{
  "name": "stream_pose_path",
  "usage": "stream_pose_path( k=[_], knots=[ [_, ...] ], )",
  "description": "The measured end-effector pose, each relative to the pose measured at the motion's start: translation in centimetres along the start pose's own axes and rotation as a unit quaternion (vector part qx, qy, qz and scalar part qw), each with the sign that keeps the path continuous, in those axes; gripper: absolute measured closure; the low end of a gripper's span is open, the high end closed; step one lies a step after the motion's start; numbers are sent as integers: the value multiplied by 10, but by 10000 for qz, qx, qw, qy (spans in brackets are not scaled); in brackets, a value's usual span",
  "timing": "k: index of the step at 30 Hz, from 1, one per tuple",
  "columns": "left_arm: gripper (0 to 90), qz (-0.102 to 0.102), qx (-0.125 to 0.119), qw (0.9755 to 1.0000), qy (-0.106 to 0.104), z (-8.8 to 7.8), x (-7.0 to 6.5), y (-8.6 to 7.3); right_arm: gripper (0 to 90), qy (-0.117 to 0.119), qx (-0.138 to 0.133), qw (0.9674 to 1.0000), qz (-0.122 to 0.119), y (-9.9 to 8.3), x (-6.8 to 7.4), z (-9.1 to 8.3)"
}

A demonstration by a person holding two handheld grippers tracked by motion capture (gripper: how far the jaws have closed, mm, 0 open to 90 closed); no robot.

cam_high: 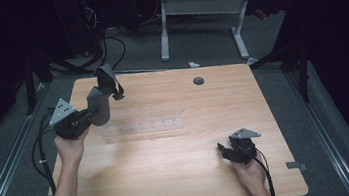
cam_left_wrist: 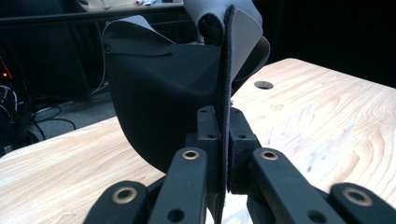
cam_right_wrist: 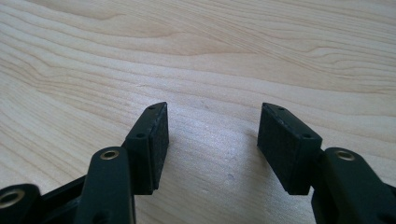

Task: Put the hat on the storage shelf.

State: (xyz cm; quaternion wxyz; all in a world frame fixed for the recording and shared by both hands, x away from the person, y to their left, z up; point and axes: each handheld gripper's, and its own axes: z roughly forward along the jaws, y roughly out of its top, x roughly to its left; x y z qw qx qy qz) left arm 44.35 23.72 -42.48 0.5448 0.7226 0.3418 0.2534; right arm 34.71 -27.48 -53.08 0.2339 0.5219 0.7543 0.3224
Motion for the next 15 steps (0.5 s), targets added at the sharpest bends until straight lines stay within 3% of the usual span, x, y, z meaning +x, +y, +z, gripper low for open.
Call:
stream_pose_path(
  k=[15],
  knots=[
    [871, 37, 62, 10000, 32, 9, 4, -5, 432, 3, -1, 10000, -8, 0, 0, 0]
  ],
)
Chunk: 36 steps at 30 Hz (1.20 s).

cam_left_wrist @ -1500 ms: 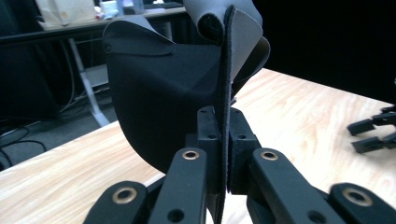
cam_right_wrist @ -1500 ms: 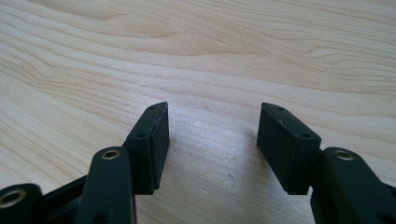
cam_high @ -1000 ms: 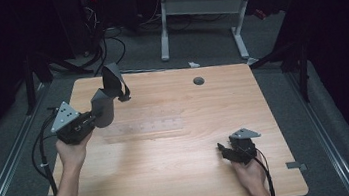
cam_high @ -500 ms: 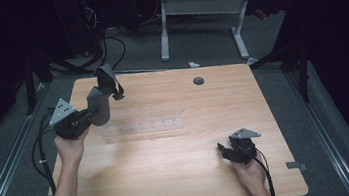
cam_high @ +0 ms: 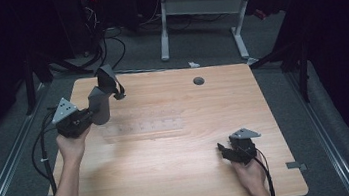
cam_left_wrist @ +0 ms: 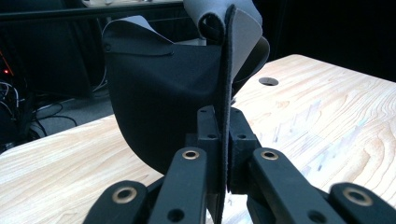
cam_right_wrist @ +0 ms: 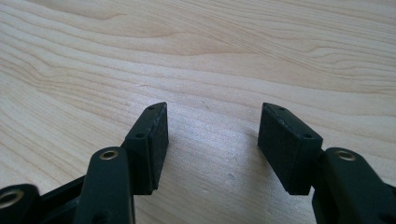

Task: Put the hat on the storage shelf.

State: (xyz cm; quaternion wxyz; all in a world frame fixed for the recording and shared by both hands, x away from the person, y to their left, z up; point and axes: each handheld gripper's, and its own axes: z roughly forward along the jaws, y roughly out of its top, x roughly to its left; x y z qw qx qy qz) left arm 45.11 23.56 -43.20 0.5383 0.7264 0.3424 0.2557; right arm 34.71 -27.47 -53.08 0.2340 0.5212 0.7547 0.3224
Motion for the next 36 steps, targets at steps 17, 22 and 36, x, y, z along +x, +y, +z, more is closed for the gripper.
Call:
stream_pose_path(
  k=[17, 22, 36],
  knots=[
    [869, -161, 70, 9998, 71, 5, -3, -14, 430, -6, 4, 10000, -3, 0, 0, 0],
    [868, -310, 142, 9993, 165, 5, -7, -16, 429, -10, 6, 10000, 4, 0, 0, 0],
    [865, -434, 427, 9972, 431, 3, -18, -26, 419, -1, 5, 10000, -9, 0, 1, 0]
  ],
)
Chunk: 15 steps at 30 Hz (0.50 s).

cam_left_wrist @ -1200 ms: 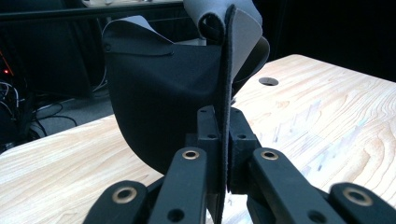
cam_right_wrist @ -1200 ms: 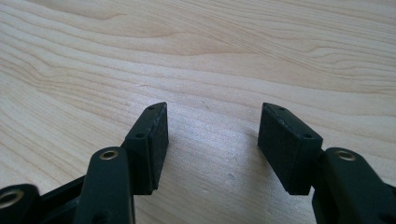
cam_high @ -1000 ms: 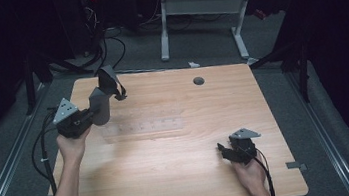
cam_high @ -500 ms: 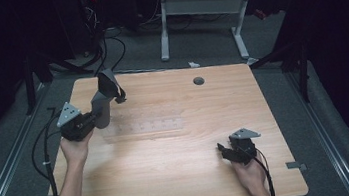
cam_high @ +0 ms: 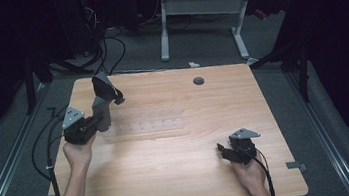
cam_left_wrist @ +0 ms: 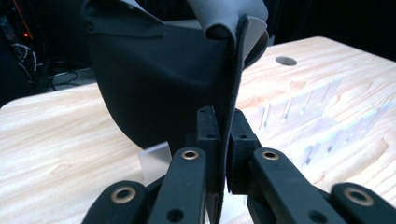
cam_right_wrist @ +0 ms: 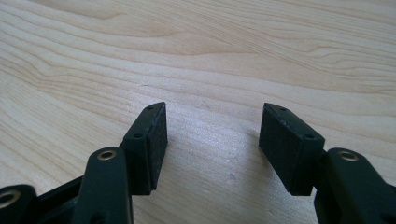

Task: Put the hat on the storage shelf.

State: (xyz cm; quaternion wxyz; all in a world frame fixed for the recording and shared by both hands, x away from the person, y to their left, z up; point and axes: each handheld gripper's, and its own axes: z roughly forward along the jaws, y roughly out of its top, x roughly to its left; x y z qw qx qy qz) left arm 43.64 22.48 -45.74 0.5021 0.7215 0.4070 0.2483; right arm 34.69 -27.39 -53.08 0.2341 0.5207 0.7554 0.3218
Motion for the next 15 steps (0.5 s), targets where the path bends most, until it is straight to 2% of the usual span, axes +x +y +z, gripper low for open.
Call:
stream_pose_path(
  k=[15],
  knots=[
    [849, -62, 256, 9997, 18, -8, -4, -18, 415, 7, 1, 10000, -4, 0, 0, 0]
  ],
)
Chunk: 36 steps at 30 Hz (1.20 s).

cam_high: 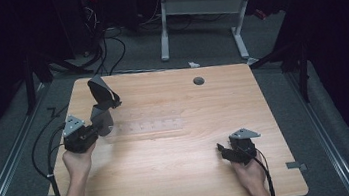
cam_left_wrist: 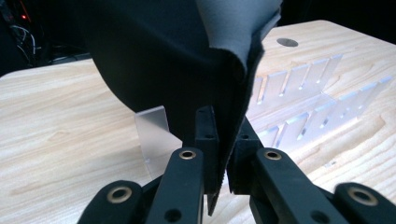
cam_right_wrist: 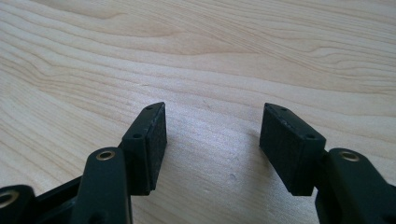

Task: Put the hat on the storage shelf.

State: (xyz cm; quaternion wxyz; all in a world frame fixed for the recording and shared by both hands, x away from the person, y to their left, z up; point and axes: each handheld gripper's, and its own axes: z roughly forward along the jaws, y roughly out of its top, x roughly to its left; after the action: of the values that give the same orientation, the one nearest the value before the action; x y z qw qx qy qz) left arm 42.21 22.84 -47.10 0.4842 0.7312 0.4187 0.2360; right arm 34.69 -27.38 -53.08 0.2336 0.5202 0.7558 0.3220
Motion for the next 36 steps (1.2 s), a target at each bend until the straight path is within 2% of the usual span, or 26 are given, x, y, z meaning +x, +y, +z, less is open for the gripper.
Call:
stream_pose_path(
  k=[11, 15, 22, 25, 28, 36],
  knots=[
    [778, -103, 163, 9998, 2, -1, 1, -8, 413, -9, 2, 10000, 4, 0, 0, 0],
    [700, -138, 209, 9997, -2, -2, 2, -9, 413, -6, 1, 10000, 3, 0, 0, 0],
    [450, -321, 239, 9992, 84, -7, 1, -11, 412, -8, 1, 10000, 3, 0, 0, 0],
    [384, -384, 290, 9988, 95, -12, 1, -14, 410, -1, 1, 10000, 4, 0, 0, 0],
    [347, -487, 389, 9980, 65, -17, -2, -22, 409, 0, 4, 10000, 2, 0, 0, 0],
    [330, -478, 881, 9950, -13, -22, -27, -61, 407, 2, 7, 10000, 10, 0, 0, 0]
  ],
)
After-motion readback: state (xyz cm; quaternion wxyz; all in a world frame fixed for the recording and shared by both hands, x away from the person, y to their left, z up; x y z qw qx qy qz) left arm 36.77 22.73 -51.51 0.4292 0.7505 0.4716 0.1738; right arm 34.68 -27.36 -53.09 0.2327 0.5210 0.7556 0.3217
